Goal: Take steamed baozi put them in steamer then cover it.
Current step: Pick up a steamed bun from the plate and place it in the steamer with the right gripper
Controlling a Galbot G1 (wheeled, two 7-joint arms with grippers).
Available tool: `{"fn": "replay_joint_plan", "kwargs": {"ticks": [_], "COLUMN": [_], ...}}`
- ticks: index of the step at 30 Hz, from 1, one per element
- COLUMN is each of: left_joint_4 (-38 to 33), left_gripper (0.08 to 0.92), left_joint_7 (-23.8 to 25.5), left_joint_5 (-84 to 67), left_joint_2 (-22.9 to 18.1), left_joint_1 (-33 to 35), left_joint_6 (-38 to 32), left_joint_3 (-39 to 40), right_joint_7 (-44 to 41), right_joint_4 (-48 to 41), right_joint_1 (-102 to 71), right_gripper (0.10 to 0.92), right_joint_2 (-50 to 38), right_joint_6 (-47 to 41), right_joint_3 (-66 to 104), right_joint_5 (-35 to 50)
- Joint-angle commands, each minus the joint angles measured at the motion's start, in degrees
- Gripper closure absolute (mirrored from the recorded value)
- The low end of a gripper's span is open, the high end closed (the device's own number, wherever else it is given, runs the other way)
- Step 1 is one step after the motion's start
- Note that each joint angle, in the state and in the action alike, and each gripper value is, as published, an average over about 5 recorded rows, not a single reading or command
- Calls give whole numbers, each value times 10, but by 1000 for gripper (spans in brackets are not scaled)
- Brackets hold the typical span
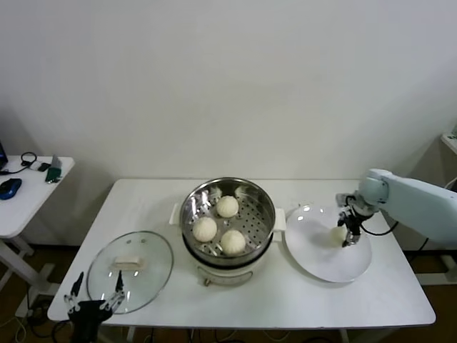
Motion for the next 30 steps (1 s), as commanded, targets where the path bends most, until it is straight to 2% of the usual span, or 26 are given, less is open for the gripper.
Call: {"fn": "replay_joint_plan", "kwargs": {"ticks": [1, 8, 16, 23, 30], "left_joint_4": [-4, -9, -10, -9, -12], "left_gripper": [177, 177, 177, 177, 177], "left_joint_7": [3, 4, 4, 4, 4], "left_joint_5": [3, 7, 2, -11, -12], "left_joint_2": [0, -2, 3, 13, 18], "left_joint_1": [1, 2, 7, 4, 4], "left_joint_6": [2, -1, -8, -12, -14], "left_joint_3": [4, 14, 21, 23, 25], "right_joint_7": [3, 34, 44, 59, 79], "right_joint_4": [4, 32, 75, 130, 160], "right_joint_1": [141, 243, 320, 337, 291], "right_gripper": [348, 349, 344, 346, 347], "right_joint_2": [44, 128, 235, 279, 304], "right_joint_6": [-24, -60, -81, -100, -118], "right_joint_3": [-51, -94, -163, -197, -207], "right_joint_5": [141, 283, 396, 424, 398]}}
